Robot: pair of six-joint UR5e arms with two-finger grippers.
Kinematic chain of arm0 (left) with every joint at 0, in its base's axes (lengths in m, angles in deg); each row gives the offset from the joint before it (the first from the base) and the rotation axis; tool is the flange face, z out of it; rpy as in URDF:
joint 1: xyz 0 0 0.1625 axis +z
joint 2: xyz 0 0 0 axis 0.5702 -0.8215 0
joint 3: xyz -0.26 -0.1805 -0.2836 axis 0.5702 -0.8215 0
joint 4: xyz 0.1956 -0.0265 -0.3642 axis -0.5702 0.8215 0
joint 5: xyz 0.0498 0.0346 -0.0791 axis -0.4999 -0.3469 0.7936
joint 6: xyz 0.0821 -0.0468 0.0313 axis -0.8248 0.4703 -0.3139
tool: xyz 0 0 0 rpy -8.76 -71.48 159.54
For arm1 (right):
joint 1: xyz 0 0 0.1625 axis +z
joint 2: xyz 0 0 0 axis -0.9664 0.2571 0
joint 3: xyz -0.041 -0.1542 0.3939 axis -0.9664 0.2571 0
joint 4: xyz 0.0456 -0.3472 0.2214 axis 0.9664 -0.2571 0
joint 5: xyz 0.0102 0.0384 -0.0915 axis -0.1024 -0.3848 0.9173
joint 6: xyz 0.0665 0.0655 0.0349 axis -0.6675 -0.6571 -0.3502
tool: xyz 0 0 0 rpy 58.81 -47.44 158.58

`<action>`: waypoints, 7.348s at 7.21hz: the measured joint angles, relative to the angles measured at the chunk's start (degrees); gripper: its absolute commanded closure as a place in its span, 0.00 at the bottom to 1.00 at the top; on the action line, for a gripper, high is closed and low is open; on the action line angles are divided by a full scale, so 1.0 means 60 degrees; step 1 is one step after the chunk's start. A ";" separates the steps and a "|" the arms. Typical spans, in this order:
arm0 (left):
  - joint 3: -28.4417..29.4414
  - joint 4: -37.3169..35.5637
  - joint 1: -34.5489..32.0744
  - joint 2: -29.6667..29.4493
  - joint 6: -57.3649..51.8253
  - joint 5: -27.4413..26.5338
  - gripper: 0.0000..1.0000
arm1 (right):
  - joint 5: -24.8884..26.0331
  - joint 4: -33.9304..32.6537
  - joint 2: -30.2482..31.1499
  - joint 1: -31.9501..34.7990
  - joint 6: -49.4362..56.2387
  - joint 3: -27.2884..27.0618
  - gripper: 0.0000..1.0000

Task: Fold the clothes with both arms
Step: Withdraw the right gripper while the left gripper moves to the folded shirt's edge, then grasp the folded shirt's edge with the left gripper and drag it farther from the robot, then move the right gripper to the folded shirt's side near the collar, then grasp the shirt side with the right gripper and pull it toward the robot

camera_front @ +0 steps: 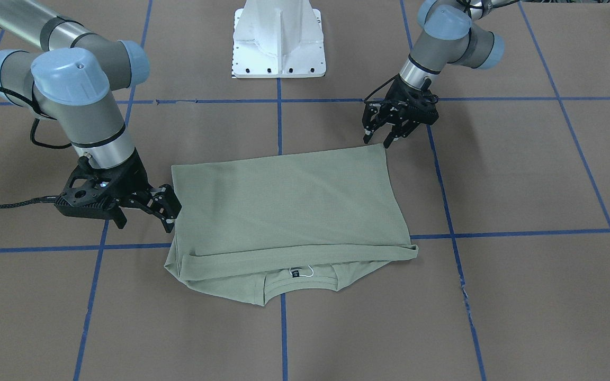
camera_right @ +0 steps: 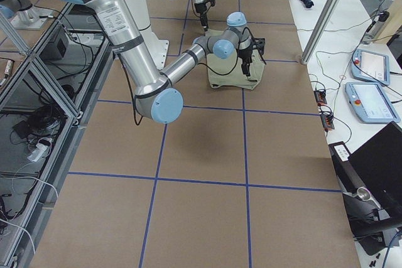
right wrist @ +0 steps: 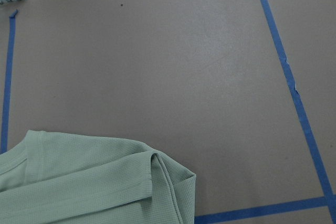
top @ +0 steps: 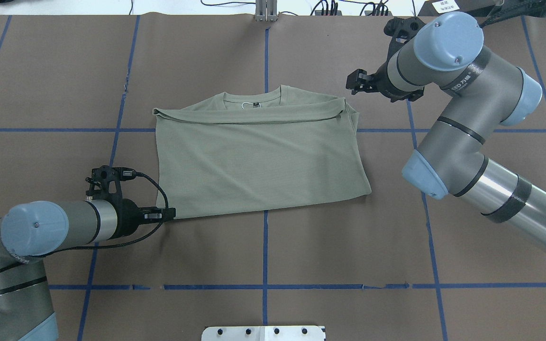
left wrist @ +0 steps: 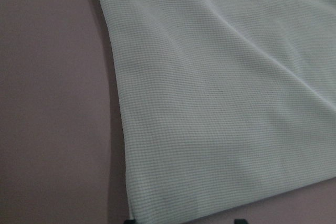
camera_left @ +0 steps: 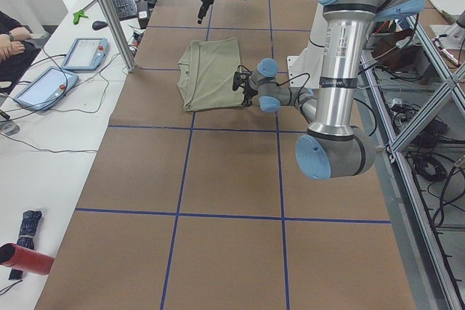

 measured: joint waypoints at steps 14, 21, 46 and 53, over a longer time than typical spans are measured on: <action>0.0992 -0.0020 -0.2199 -0.0221 -0.2671 0.0146 1.00 | 0.0052 -0.0004 0.0101 -0.0044 0.0000 -0.0080 0.00; 0.8176 0.0616 -0.5363 -0.5246 -0.6336 0.0764 0.71 | 0.0067 -0.0003 0.0089 -0.0130 -0.0007 -0.0058 0.00; 0.5229 0.2451 -0.5573 -0.3387 -0.4421 0.4455 0.00 | 0.3122 0.2179 -0.3057 -0.2848 -0.3152 0.4195 0.53; 0.5314 0.2457 -0.5543 -0.3372 -0.4447 0.4311 0.00 | 0.3189 0.1761 -0.3018 -0.3012 -0.3061 0.4172 0.82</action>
